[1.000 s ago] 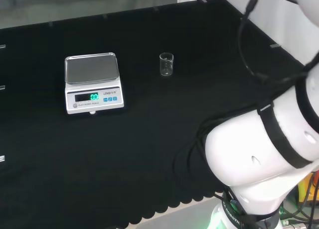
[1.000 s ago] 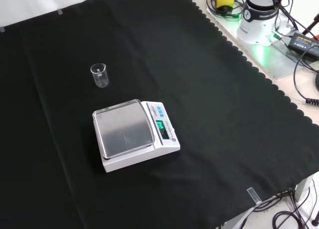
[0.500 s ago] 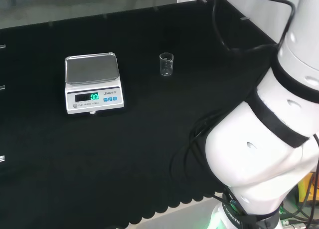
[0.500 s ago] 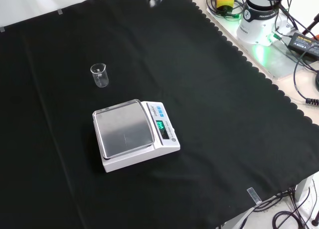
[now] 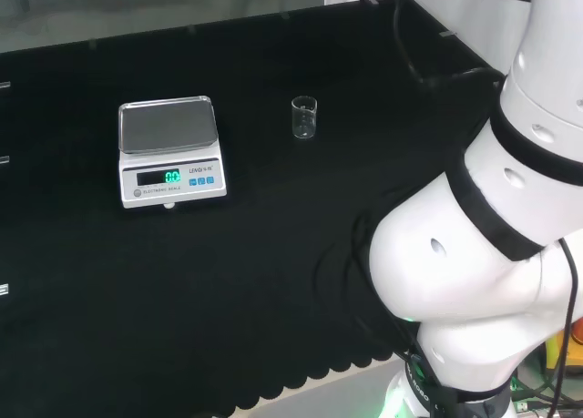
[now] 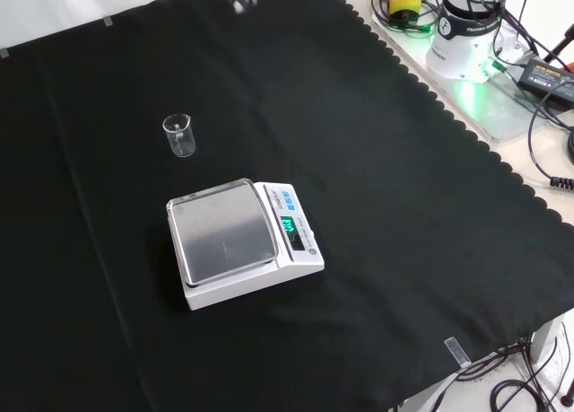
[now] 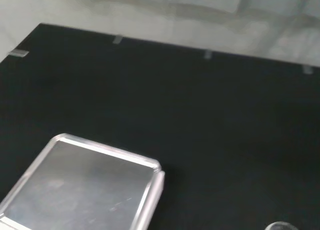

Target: Pick up the beaker.

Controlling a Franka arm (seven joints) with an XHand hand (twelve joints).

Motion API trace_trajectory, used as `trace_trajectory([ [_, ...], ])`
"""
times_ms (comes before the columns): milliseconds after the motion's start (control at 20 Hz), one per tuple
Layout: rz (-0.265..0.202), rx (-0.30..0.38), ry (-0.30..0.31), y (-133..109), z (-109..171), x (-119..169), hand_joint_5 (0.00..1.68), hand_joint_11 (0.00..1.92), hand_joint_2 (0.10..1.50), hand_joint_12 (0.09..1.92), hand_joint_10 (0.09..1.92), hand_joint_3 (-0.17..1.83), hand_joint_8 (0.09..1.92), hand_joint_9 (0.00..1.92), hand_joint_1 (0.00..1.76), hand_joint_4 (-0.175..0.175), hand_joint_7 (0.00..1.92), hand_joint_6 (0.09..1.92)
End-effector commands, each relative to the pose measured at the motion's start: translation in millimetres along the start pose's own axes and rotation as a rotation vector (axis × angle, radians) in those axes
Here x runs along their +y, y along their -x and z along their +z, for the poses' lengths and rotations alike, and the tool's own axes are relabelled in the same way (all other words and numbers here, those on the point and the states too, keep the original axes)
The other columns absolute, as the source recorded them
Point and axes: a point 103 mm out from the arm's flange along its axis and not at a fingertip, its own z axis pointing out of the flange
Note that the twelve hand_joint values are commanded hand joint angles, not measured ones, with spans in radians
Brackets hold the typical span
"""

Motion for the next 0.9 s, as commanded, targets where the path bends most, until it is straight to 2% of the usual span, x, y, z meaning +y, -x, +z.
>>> trace_trajectory([
  [50,0.025,-0.047,-0.008,33,83,49,0.38,0.43,0.89,1.39,0.79,0.28,0.71,0.38,0.37,-0.077,0.2,0.09],
  [150,0.05,-0.048,-0.001,45,88,51,0.38,0.43,0.89,1.38,0.79,0.28,0.71,0.38,0.38,-0.077,0.2,0.09],
  [400,0.1,-0.001,0.004,75,103,53,0.38,0.42,0.88,1.38,0.79,0.27,0.71,0.37,0.39,-0.078,0.2,0.09],
  [900,0.115,0.026,-0.063,85,144,54,0.39,0.42,0.88,1.38,0.8,0.27,0.7,0.36,0.4,-0.078,0.21,0.09],
])
